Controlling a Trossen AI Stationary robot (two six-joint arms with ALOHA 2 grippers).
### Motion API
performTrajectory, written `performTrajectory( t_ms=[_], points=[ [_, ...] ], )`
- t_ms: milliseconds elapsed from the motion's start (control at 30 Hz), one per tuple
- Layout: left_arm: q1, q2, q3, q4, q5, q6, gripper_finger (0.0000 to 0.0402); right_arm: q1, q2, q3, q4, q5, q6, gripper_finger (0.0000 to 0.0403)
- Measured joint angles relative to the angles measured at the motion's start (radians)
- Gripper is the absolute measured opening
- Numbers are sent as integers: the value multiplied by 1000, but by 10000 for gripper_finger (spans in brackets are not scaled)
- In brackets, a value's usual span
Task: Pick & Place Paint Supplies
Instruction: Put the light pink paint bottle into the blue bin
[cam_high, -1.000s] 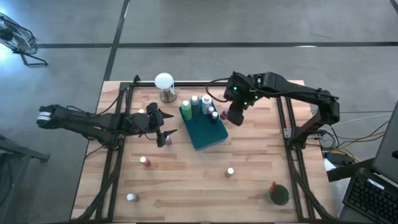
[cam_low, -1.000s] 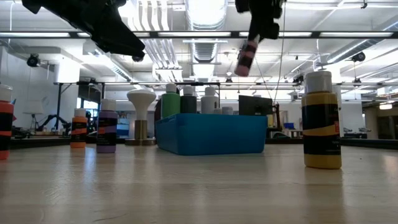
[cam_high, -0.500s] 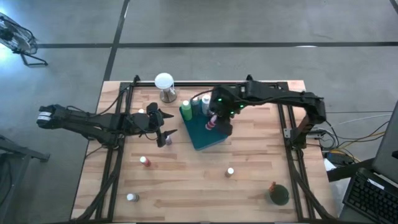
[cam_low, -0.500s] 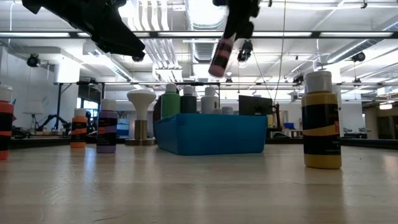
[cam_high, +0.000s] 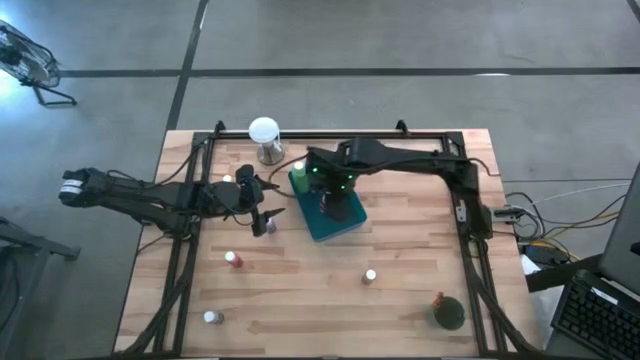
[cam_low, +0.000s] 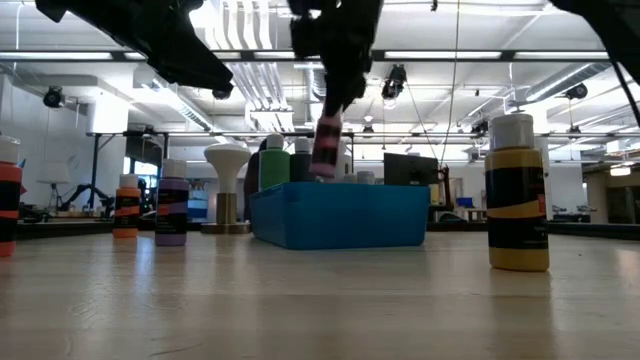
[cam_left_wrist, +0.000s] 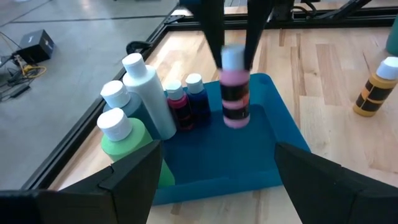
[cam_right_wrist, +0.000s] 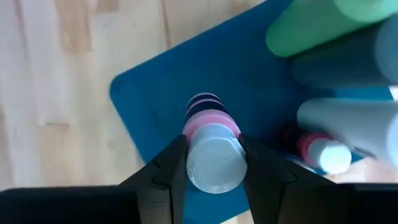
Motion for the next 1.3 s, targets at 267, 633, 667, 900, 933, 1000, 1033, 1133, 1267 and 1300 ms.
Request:
performTrajectory(
  t_ms=[267, 633, 667, 900, 933, 1000, 1033, 1133, 1267, 1300],
  points=[
    [0, 0, 0, 0, 0, -1, 314, -7, 131, 40, -11, 82, -79, 113],
    [0, 0, 0, 1, 0, 12, 314, -42, 174, 53, 5, 101, 134, 113],
    [0, 0, 0, 1, 0, 12, 314, -46, 174, 56, 7, 101, 157, 113],
    [0, 0, 0, 1, 0, 13, 314, -65, 174, 60, 17, 100, 246, 113],
    [0, 0, 0, 1, 0, 12, 314, -68, 174, 58, 21, 99, 251, 113],
    [0, 0, 0, 1, 0, 13, 314, -77, 174, 54, 21, 97, 265, 113],
    [0, 0, 0, 1, 0, 12, 314, -82, 174, 52, 24, 97, 272, 113],
    [0, 0, 0, 1, 0, 4, 314, -98, 174, 49, 32, 97, 297, 113],
    [0, 0, 0, 1, 0, 4, 314, -113, 174, 39, 46, 96, 331, 113],
    [0, 0, 0, 1, 0, 4, 314, -116, 174, 34, 51, 96, 337, 113]
  ],
)
